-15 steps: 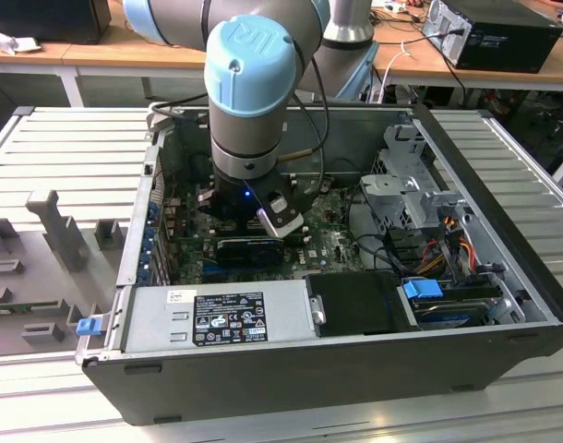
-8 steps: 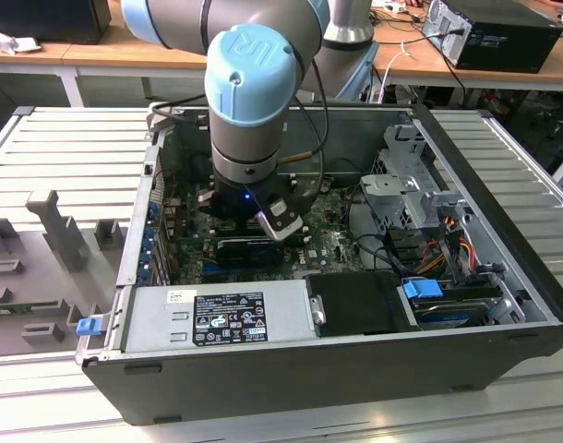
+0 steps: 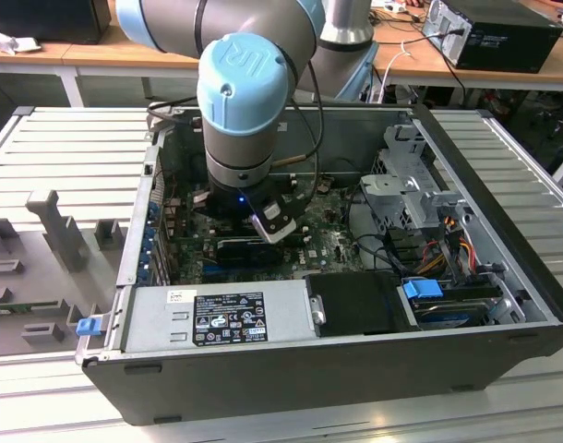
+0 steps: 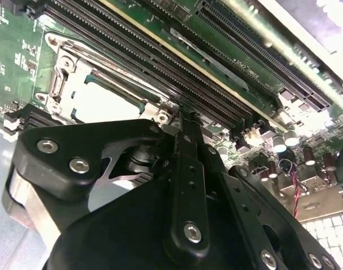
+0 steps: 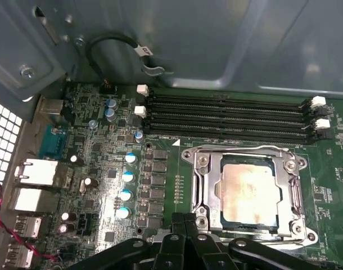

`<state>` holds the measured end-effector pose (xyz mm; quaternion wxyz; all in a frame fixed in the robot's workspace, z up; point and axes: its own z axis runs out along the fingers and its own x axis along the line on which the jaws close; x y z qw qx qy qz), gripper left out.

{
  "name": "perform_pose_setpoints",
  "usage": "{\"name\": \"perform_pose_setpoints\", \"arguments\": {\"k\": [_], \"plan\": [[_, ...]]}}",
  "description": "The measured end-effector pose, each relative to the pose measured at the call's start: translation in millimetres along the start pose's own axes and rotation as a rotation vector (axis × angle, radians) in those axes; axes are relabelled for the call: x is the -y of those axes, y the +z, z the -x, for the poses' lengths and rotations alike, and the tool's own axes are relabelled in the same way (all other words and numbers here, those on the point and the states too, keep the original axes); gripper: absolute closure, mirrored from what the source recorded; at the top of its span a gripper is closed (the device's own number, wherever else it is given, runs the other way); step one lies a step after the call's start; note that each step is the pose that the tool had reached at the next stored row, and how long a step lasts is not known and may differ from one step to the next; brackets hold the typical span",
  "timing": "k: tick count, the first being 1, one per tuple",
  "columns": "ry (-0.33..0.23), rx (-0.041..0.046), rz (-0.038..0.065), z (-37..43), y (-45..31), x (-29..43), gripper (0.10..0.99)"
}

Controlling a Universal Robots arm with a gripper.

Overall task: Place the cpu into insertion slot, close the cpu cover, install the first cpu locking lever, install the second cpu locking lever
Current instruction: 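Install the second cpu locking lever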

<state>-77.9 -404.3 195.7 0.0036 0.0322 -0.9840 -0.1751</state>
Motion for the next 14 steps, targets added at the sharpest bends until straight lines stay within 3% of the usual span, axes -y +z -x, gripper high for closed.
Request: {"name": "perform_pose_setpoints", "arguments": {"k": [9,14], "plan": [[0.0,-0.0003,0.0,0.1,-25.9,-9.6,0.98],[0.0,-0.0001,0.001,0.1,-28.3,-10.5,0.98]]}}
